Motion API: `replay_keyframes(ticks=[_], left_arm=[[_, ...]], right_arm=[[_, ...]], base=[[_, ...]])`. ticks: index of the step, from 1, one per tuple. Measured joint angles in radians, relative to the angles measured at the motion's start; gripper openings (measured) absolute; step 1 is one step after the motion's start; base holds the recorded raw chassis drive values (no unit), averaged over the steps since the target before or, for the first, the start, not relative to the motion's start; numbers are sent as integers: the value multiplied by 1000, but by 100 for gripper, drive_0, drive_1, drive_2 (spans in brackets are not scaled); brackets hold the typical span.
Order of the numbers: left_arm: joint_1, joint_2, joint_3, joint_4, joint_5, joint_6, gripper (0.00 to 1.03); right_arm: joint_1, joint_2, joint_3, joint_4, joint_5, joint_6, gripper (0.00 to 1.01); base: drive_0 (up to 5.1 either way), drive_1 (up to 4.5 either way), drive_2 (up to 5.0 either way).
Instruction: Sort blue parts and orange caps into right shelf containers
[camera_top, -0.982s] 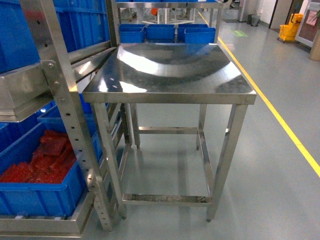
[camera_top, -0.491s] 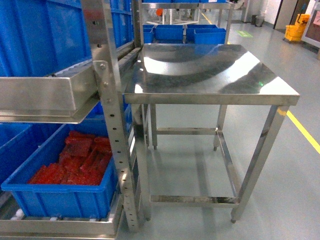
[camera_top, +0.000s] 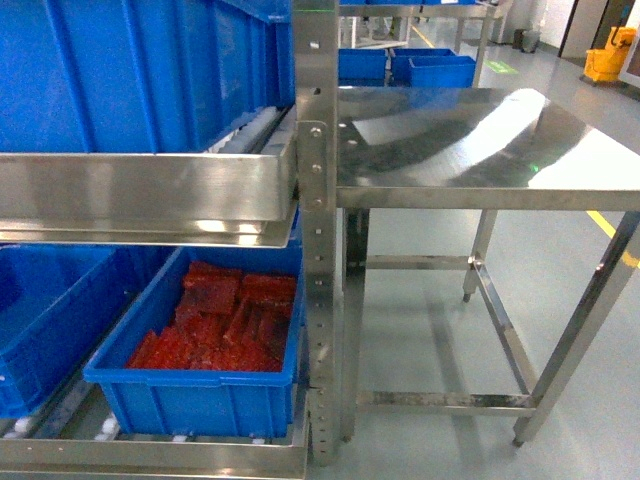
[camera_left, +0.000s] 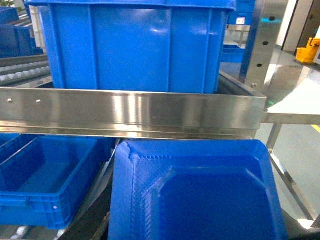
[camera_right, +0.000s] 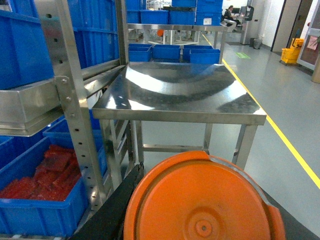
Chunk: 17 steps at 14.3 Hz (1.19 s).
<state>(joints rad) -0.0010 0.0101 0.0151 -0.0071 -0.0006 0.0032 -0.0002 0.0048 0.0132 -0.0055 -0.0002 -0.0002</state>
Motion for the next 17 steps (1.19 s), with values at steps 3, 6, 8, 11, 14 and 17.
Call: replay_keyframes(ticks=[3, 6, 8, 11, 14, 17], left_arm=[[0, 0, 0, 0, 0, 0, 44], [0, 0, 0, 0, 0, 0, 44], [0, 0, 0, 0, 1, 0, 44], [0, 0, 0, 1, 1, 0, 44], [0, 0, 0, 0, 0, 0, 44], [0, 0, 0, 2, 0, 0, 44]], right_arm=[[0, 0, 0, 0, 0, 0, 45], [0, 0, 0, 1, 0, 0, 45], [0, 0, 0, -3, 0, 0, 45], [0, 0, 0, -1, 0, 0, 45], [0, 0, 0, 1, 0, 0, 45], [0, 0, 0, 2, 0, 0, 45]], base=[[-507, 234, 234], [-505, 236, 236], [-498, 242, 242], [-496, 245, 245], [-503, 238, 238], [-511, 230, 230]])
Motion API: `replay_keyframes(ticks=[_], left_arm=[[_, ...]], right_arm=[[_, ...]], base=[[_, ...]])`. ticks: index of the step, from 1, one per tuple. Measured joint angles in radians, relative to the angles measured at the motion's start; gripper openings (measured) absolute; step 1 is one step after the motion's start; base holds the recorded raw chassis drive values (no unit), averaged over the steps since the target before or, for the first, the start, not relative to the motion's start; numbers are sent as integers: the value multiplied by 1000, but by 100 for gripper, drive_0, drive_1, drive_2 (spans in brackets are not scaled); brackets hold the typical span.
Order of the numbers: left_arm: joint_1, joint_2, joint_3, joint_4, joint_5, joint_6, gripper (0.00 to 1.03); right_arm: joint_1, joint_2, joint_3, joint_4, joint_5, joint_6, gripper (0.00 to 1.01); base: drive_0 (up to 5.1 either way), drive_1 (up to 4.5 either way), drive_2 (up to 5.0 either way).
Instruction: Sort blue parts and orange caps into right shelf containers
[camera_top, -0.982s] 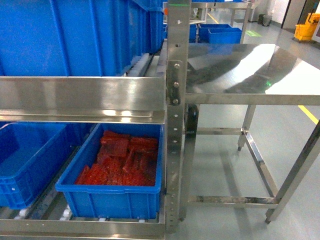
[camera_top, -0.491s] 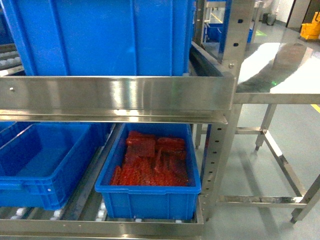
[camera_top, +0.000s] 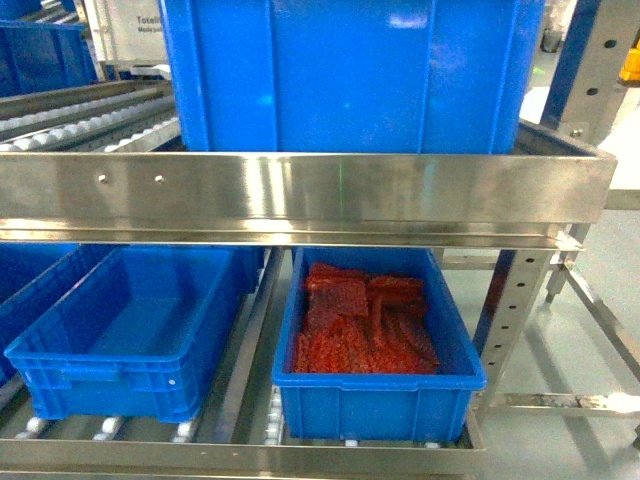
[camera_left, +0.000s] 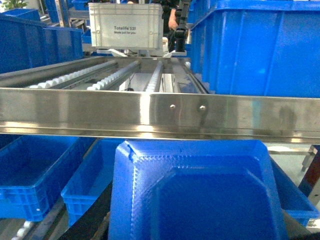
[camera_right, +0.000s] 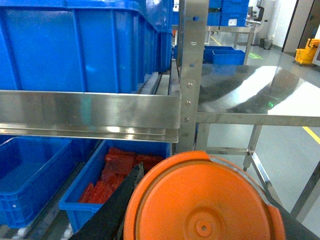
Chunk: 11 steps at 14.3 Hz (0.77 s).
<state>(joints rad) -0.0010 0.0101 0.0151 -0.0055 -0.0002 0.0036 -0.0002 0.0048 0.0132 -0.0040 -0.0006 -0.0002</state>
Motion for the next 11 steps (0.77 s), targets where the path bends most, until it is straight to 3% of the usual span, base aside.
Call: replay_keyframes(ticks=[11], left_arm=[[0, 0, 0, -2, -1, 0, 44]], right_arm=[[0, 0, 0, 0, 0, 0, 45]], base=[[-500, 242, 242]])
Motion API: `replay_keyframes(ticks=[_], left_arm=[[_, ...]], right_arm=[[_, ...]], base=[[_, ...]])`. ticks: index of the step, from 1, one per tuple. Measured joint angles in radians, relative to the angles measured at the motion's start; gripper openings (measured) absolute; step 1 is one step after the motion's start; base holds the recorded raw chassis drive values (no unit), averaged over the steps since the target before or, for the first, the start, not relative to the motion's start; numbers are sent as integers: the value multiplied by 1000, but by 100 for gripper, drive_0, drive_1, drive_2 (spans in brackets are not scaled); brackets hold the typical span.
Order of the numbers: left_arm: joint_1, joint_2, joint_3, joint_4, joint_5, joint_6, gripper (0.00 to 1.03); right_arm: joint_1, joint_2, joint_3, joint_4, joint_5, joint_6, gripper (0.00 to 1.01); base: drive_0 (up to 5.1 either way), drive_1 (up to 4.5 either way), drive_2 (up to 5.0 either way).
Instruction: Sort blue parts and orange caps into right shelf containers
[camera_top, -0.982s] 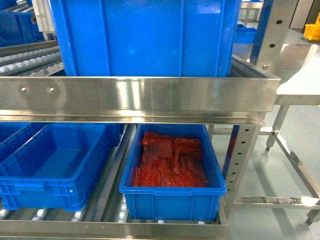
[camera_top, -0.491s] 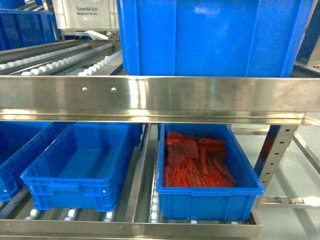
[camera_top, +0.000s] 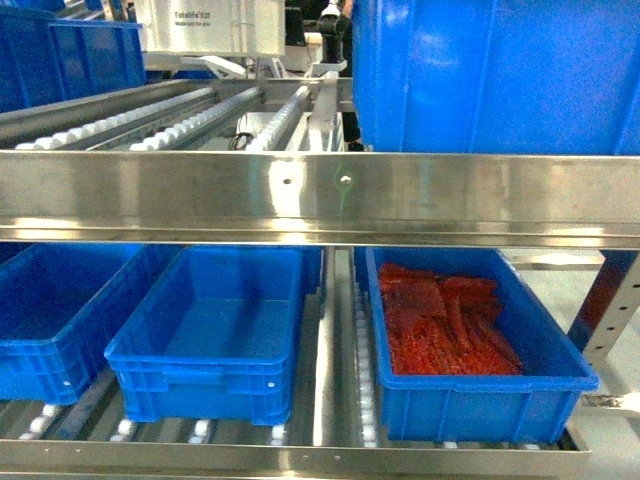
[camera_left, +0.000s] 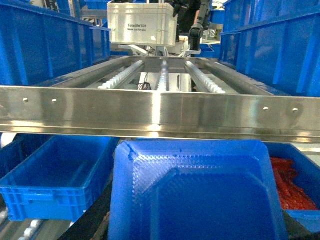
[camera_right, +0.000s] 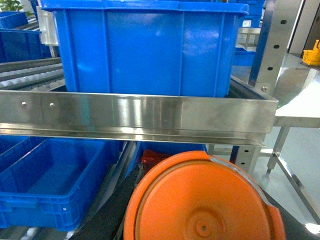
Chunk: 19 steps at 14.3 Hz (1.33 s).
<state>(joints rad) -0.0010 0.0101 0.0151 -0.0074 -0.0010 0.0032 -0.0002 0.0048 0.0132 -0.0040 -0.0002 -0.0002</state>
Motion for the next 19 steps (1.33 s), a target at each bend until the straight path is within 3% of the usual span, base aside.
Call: replay_keyframes(ticks=[19], left_arm=[[0, 0, 0, 1, 0, 0, 44]], right_arm=[[0, 0, 0, 0, 0, 0, 45]], base=[[-496, 249, 249]])
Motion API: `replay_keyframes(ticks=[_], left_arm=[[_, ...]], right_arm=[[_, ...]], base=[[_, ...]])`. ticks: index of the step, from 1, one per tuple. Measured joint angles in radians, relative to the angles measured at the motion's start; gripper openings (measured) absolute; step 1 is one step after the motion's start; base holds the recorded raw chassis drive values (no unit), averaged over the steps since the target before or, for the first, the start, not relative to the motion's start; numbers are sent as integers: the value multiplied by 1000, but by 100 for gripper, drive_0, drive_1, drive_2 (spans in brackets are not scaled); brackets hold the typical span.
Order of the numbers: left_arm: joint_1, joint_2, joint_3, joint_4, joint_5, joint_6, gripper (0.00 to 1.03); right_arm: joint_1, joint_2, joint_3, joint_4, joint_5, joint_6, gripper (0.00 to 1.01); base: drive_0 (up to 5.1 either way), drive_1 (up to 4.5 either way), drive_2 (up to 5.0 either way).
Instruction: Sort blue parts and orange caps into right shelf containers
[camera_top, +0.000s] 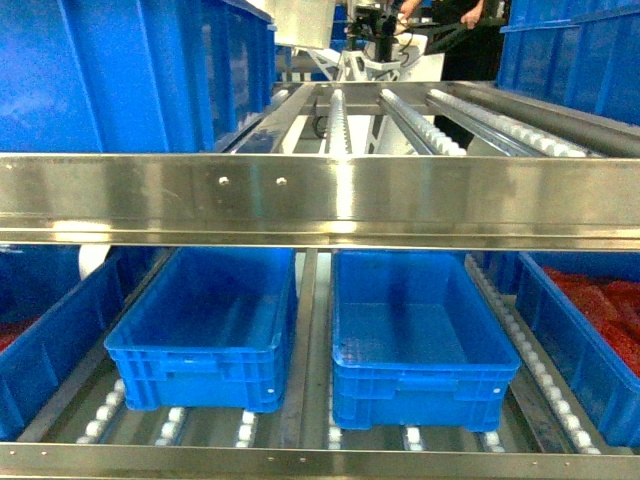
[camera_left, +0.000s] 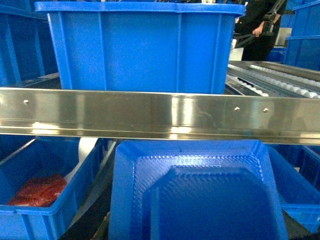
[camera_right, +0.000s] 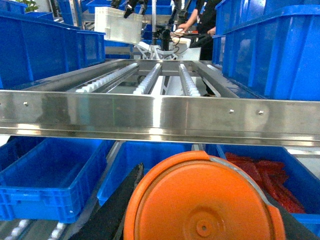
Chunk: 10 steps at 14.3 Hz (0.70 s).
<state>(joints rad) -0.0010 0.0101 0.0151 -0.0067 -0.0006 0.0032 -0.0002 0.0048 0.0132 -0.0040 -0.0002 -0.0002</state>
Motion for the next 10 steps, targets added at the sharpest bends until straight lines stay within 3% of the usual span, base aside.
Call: replay_keyframes(ticks=[3, 10], left_arm=[[0, 0, 0, 0, 0, 0, 44], [0, 0, 0, -1, -1, 0, 44]], right_arm=[[0, 0, 0, -3, 0, 0, 45], [0, 0, 0, -3, -3, 0, 45]], base=[[-492, 253, 253], [0, 0, 0]])
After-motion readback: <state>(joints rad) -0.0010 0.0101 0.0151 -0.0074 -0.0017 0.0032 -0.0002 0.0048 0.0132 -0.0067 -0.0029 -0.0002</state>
